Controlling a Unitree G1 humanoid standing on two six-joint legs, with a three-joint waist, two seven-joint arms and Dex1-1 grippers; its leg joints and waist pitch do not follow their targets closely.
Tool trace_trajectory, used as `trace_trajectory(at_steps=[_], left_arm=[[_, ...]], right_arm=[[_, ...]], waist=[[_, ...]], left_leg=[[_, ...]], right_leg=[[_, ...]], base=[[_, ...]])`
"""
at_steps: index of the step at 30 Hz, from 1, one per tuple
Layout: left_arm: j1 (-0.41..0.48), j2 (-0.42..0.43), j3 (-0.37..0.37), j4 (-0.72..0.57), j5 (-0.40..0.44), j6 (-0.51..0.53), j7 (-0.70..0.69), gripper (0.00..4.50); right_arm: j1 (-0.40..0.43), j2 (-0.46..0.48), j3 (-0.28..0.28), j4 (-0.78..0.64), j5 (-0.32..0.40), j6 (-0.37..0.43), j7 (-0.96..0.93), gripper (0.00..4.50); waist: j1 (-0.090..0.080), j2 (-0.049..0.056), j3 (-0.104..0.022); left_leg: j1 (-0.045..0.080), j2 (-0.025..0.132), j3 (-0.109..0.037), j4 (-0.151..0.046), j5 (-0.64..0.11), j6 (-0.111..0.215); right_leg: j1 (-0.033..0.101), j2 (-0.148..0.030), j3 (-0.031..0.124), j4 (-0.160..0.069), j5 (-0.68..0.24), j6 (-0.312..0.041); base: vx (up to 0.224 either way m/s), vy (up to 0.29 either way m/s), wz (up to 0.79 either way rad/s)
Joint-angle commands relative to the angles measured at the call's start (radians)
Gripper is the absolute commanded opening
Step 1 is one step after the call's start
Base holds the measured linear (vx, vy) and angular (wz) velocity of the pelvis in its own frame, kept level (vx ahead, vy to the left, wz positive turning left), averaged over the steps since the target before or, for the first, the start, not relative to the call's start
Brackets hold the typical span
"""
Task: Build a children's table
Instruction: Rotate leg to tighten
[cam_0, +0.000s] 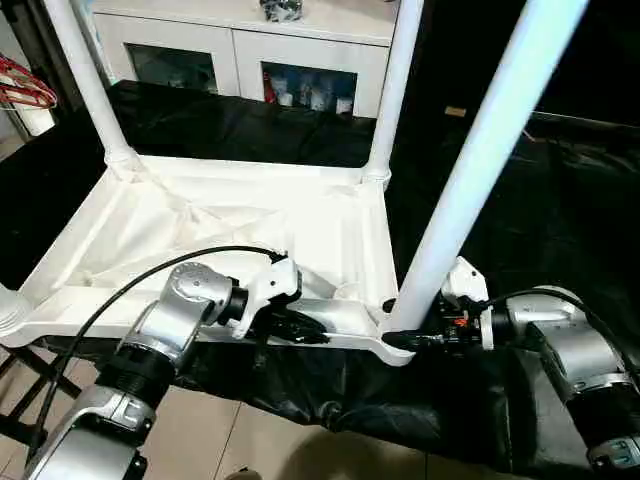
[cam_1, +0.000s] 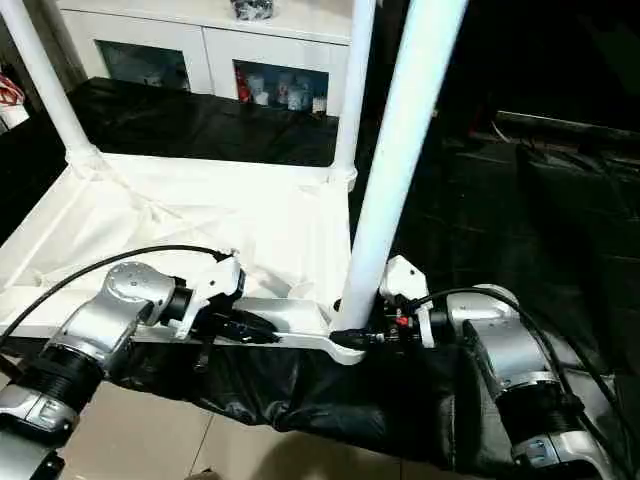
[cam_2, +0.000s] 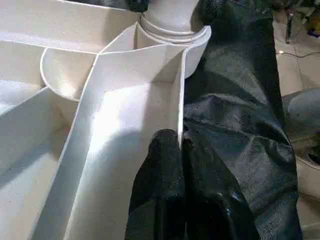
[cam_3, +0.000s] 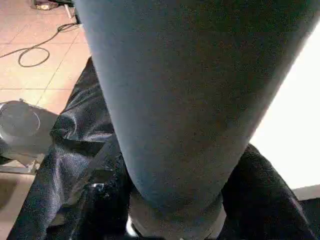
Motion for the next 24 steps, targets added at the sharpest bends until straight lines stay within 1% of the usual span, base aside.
trace_trajectory(at_steps=[1,2,4,5,7,8,9,10,11,12,13,14,15,16,17,18,19,20,21,23,24], left_arm=[[-0.035,-0.010,0.011,0.010,-0.003,0.003,0.035,0.00],[-0.037,-0.014,0.014,0.011,-0.006,0.004,0.041,0.00],[-0.037,-0.025,0.020,0.013,-0.010,0.010,0.065,0.00],[-0.035,-0.031,0.024,0.012,-0.012,0.013,0.075,0.00],[-0.032,-0.039,0.029,0.011,-0.016,0.016,0.091,0.00],[-0.027,-0.056,0.040,0.004,-0.025,0.029,0.123,0.00],[-0.022,-0.071,0.049,-0.006,-0.031,0.043,0.150,0.00],[-0.021,-0.085,0.055,-0.011,-0.027,0.050,0.186,0.00],[-0.020,-0.096,0.060,-0.014,-0.022,0.056,0.217,0.00],[-0.020,-0.106,0.063,-0.015,-0.019,0.062,0.238,0.00],[-0.019,-0.118,0.064,-0.018,-0.015,0.072,0.264,0.00],[-0.020,-0.134,0.066,-0.016,-0.007,0.077,0.295,0.00],[-0.020,-0.144,0.067,-0.015,-0.002,0.079,0.317,0.00],[-0.022,-0.162,0.067,-0.011,0.003,0.084,0.343,0.00],[-0.026,-0.189,0.065,-0.004,0.012,0.092,0.380,0.00],[-0.028,-0.217,0.059,0.002,0.020,0.100,0.410,0.00],[-0.028,-0.220,0.058,0.001,0.021,0.102,0.412,0.00],[-0.029,-0.233,0.056,0.002,0.025,0.105,0.426,0.00],[-0.037,-0.256,0.050,0.011,0.037,0.109,0.458,0.00],[-0.039,-0.260,0.045,0.013,0.040,0.109,0.467,0.00],[-0.043,-0.266,0.041,0.019,0.043,0.105,0.476,0.00]], right_arm=[[0.027,0.020,0.082,0.004,-0.018,0.018,0.045,2.10],[0.030,0.025,0.081,0.001,-0.015,0.021,0.039,2.07],[0.041,0.036,0.078,-0.006,-0.013,0.023,0.019,2.04],[0.047,0.041,0.075,-0.010,-0.010,0.027,0.009,2.04],[0.056,0.047,0.071,-0.017,-0.004,0.033,-0.003,2.04],[0.073,0.064,0.060,-0.028,0.006,0.041,-0.035,2.04],[0.087,0.085,0.047,-0.033,0.011,0.048,-0.079,2.02],[0.090,0.114,0.032,-0.023,0.007,0.061,-0.140,2.01],[0.091,0.139,0.020,-0.012,0.002,0.071,-0.194,2.00],[0.089,0.162,0.008,0.001,-0.003,0.066,-0.239,1.99],[0.086,0.192,-0.008,0.019,-0.008,0.055,-0.293,1.99],[0.075,0.224,-0.024,0.046,-0.017,0.072,-0.364,1.98],[0.068,0.245,-0.034,0.064,-0.023,0.087,-0.412,1.98],[0.055,0.275,-0.043,0.093,-0.033,0.097,-0.475,1.98],[0.039,0.309,-0.047,0.129,-0.051,0.095,-0.545,1.98],[0.022,0.345,-0.045,0.162,-0.071,0.088,-0.610,1.98],[0.021,0.349,-0.044,0.165,-0.073,0.087,-0.617,1.98],[0.010,0.366,-0.044,0.179,-0.082,0.084,-0.648,1.98],[-0.021,0.405,-0.062,0.215,-0.087,0.094,-0.731,1.98],[-0.031,0.423,-0.071,0.226,-0.088,0.098,-0.757,1.97],[-0.042,0.440,-0.073,0.235,-0.093,0.097,-0.777,1.97]], waist=[[-0.001,0.002,-0.052],[0.000,0.004,-0.051],[0.001,0.004,-0.051],[0.001,0.009,-0.050],[0.000,0.008,-0.051],[0.001,0.005,-0.049],[0.002,0.005,-0.048],[0.001,0.001,-0.047],[0.000,0.002,-0.044],[-0.006,0.000,-0.042],[-0.009,0.000,-0.042],[-0.014,0.000,-0.041],[-0.026,0.002,-0.038],[-0.026,0.002,-0.038],[-0.035,0.002,-0.037],[-0.041,0.003,-0.035],[-0.045,0.004,-0.035],[-0.046,0.005,-0.035],[-0.050,0.006,-0.035],[-0.052,0.006,-0.037],[-0.052,0.007,-0.037]], left_leg=[[0.000,0.073,-0.031,-0.055,-0.115,0.085],[0.000,0.073,-0.031,-0.055,-0.120,0.081],[0.001,0.074,-0.032,-0.056,-0.126,0.077],[0.001,0.073,-0.032,-0.056,-0.133,0.072],[0.002,0.074,-0.033,-0.057,-0.141,0.067],[0.002,0.075,-0.032,-0.058,-0.145,0.064],[0.004,0.075,-0.033,-0.059,-0.153,0.062],[0.004,0.076,-0.033,-0.061,-0.156,0.059],[0.006,0.074,-0.035,-0.063,-0.178,0.048],[0.006,0.072,-0.037,-0.066,-0.195,0.033],[0.004,0.071,-0.040,-0.068,-0.201,0.027],[0.008,0.070,-0.040,-0.069,-0.216,0.021],[0.011,0.069,-0.041,-0.072,-0.240,0.013],[0.011,0.069,-0.041,-0.072,-0.240,0.013],[0.008,0.069,-0.044,-0.074,-0.244,0.005],[0.010,0.066,-0.045,-0.073,-0.263,-0.002],[0.015,0.064,-0.044,-0.071,-0.270,0.000],[0.015,0.063,-0.044,-0.071,-0.271,0.004],[0.012,0.064,-0.044,-0.073,-0.263,0.008],[0.008,0.065,-0.047,-0.075,-0.253,0.010],[0.012,0.066,-0.045,-0.075,-0.258,0.010]], right_leg=[[0.050,-0.107,0.066,-0.064,-0.109,-0.201],[0.051,-0.107,0.066,-0.066,-0.120,-0.200],[0.050,-0.106,0.066,-0.067,-0.132,-0.197],[0.050,-0.106,0.066,-0.068,-0.134,-0.196],[0.051,-0.107,0.066,-0.069,-0.142,-0.196],[0.051,-0.106,0.066,-0.071,-0.155,-0.190],[0.049,-0.109,0.066,-0.075,-0.182,-0.185],[0.049,-0.110,0.067,-0.076,-0.197,-0.181],[0.045,-0.111,0.066,-0.082,-0.248,-0.173],[0.047,-0.115,0.067,-0.087,-0.304,-0.159],[0.049,-0.114,0.066,-0.087,-0.324,-0.151],[0.045,-0.113,0.066,-0.093,-0.358,-0.138],[0.040,-0.113,0.067,-0.100,-0.401,-0.130],[0.040,-0.113,0.067,-0.100,-0.401,-0.130],[0.041,-0.114,0.066,-0.101,-0.424,-0.125],[0.039,-0.114,0.063,-0.107,-0.466,-0.112],[0.036,-0.114,0.065,-0.112,-0.485,-0.103],[0.036,-0.114,0.066,-0.114,-0.486,-0.100],[0.037,-0.112,0.067,-0.112,-0.474,-0.099],[0.041,-0.112,0.066,-0.109,-0.450,-0.099],[0.035,-0.111,0.069,-0.108,-0.436,-0.103]], base=[[0.000,0.000,0.00],[0.000,0.000,0.00],[0.000,0.000,0.00],[0.000,0.000,0.00],[0.000,0.000,0.00],[0.000,0.000,0.00],[0.000,0.000,0.00],[0.000,0.000,0.00],[0.000,0.000,0.00],[0.000,0.000,0.00],[0.000,0.000,0.00],[0.000,0.000,0.00],[0.000,0.000,0.00],[0.000,0.000,0.00],[0.000,0.000,0.00],[0.000,0.000,0.00],[0.000,0.000,0.00],[0.000,0.000,0.00],[0.000,0.000,0.00],[0.000,0.000,0.00],[0.000,0.000,0.00]])
